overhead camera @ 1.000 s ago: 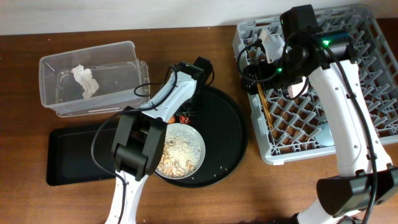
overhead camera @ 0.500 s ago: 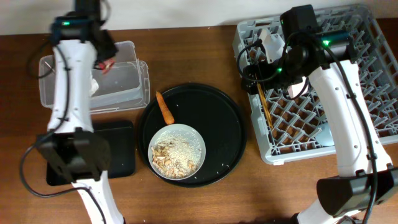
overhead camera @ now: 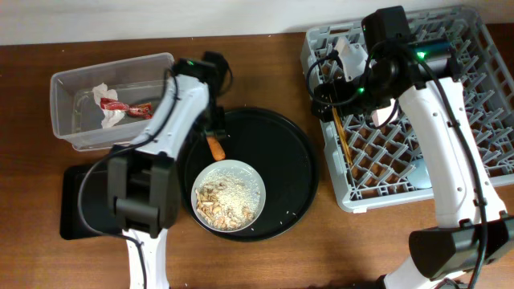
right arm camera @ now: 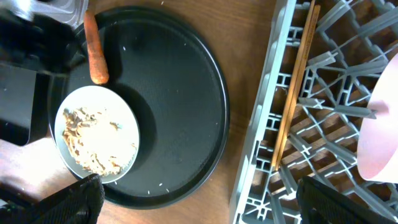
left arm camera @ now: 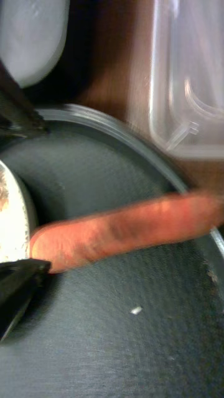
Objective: Sort waste into correct bins and load items into the dishwasher rack
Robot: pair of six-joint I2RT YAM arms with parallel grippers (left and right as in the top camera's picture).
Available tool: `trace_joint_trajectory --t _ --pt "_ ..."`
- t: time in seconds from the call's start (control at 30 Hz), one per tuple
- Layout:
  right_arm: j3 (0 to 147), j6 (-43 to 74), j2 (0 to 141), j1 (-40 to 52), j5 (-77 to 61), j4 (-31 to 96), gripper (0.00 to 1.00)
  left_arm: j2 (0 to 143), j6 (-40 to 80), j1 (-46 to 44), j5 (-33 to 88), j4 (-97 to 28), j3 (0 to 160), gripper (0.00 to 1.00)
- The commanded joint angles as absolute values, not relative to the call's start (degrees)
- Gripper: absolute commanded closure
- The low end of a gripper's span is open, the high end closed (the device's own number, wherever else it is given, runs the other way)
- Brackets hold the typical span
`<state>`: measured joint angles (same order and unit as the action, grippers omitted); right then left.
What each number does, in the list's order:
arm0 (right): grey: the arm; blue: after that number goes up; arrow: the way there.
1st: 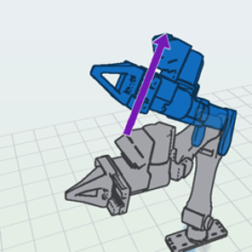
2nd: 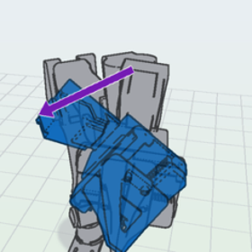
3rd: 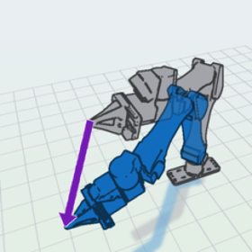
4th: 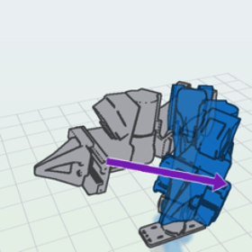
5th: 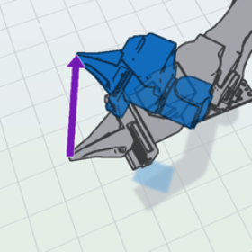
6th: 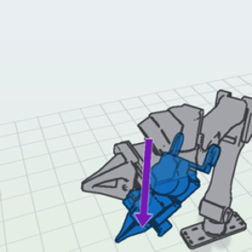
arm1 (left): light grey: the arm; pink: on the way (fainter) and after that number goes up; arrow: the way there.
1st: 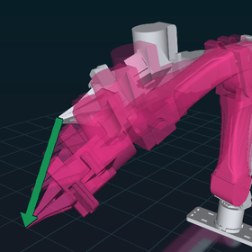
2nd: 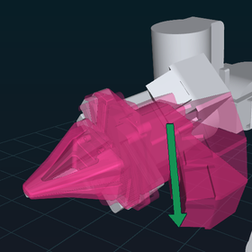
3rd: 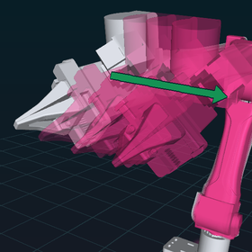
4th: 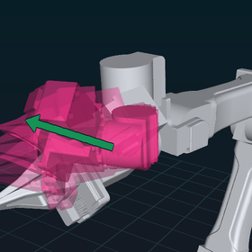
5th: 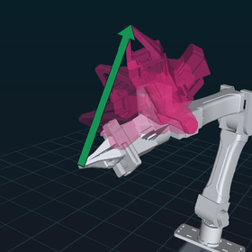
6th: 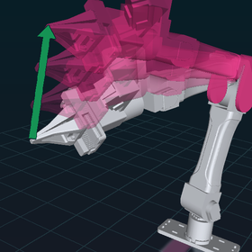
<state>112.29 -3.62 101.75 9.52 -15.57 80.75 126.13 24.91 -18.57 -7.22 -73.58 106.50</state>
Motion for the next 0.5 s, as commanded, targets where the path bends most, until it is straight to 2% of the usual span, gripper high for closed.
trace_joint_trajectory --t 0.0,0.17,0.23,0.3,0.33,0.47 --pt "112.5 -3.6 101.8 9.7 -16.1 80.8 0.02 125.9 27.4 -20.6 -7.2 -65.5 99.9 0.42" --pt "112.5 -3.6 101.8 9.7 -16.1 80.8 0.02 125.9 30.1 -20.4 -8.5 -58.7 94.3 0.48" --pt "112.5 -3.6 101.8 9.7 -16.1 80.8 0.02 125.9 30.4 -20.4 -7.9 -57.8 92.4 0.61" --pt "112.5 -3.6 101.8 9.7 -16.0 80.8 0.02 125.5 30.4 -20.3 -7.9 -58.9 93.5 0.68" --pt "112.5 -3.6 101.8 9.7 -16.1 80.8 0.02 124.6 30.4 -20.0 -7.9 -61.0 96.3 0.76" --pt "112.5 -3.6 101.8 9.7 -16.0 80.8 0.02 118.8 30.4 -18.3 -8.0 -66.9 106.6 0.8"
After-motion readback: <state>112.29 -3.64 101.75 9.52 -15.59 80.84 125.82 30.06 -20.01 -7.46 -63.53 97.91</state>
